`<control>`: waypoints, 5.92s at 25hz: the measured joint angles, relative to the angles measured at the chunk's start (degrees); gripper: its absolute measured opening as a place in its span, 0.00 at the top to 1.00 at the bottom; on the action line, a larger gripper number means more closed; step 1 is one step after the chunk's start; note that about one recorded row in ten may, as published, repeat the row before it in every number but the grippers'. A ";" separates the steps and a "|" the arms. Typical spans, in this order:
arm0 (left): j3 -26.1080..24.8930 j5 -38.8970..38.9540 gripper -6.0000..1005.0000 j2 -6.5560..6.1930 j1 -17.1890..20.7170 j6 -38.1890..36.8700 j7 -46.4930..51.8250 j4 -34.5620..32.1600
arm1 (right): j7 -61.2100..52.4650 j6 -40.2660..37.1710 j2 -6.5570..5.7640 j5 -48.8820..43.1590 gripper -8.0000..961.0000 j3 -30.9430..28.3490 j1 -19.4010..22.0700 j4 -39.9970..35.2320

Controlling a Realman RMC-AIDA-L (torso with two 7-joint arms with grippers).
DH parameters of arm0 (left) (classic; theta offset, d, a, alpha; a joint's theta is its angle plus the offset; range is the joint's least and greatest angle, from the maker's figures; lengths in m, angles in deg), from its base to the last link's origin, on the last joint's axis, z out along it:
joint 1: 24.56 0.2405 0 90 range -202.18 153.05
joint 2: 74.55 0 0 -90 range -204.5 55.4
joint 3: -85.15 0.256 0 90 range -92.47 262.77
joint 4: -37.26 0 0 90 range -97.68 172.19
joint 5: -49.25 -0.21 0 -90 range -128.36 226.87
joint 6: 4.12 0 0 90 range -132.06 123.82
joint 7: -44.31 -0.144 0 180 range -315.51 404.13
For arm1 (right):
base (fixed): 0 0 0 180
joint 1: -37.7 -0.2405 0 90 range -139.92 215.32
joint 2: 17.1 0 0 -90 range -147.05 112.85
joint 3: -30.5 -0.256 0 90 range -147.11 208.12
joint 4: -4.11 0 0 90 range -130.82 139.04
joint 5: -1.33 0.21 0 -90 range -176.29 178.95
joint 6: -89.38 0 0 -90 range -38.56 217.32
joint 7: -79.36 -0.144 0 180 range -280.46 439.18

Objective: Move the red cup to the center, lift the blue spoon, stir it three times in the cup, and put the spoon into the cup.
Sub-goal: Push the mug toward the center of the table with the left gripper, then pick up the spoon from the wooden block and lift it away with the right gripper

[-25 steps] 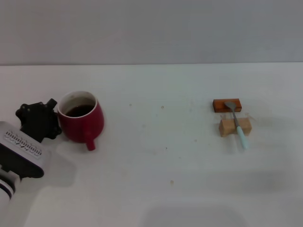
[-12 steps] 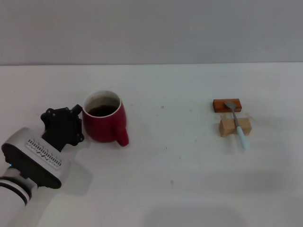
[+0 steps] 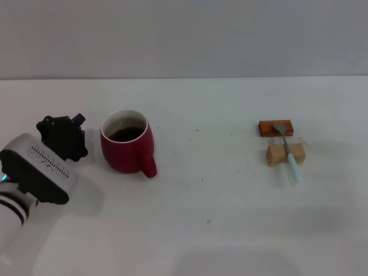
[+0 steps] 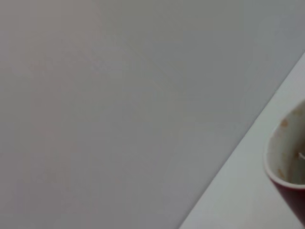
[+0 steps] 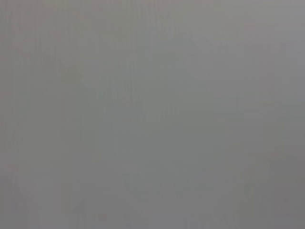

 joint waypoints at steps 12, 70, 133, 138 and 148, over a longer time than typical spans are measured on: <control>2.35 -0.44 0.99 0.21 -3.08 1.74 -0.46 -0.03 | 0.00 0.00 0.00 0.00 0.18 -0.01 0.00 -0.01; 14.53 0.05 0.98 0.70 3.45 2.35 0.26 12.27 | 0.09 0.06 -0.09 -1.33 0.18 -0.18 -0.27 0.52; -27.84 -2.66 0.16 -0.68 10.03 -8.74 38.20 8.98 | 26.57 3.68 -0.02 19.80 0.18 39.70 23.41 25.95; -27.86 -2.66 0.16 -0.78 10.03 -8.75 38.20 8.93 | 26.68 3.65 0.08 21.02 0.18 43.22 24.15 24.82; -27.72 -2.66 0.16 -1.18 10.06 -9.04 38.20 8.52 | 26.88 3.01 0.04 26.21 0.18 51.92 24.58 21.25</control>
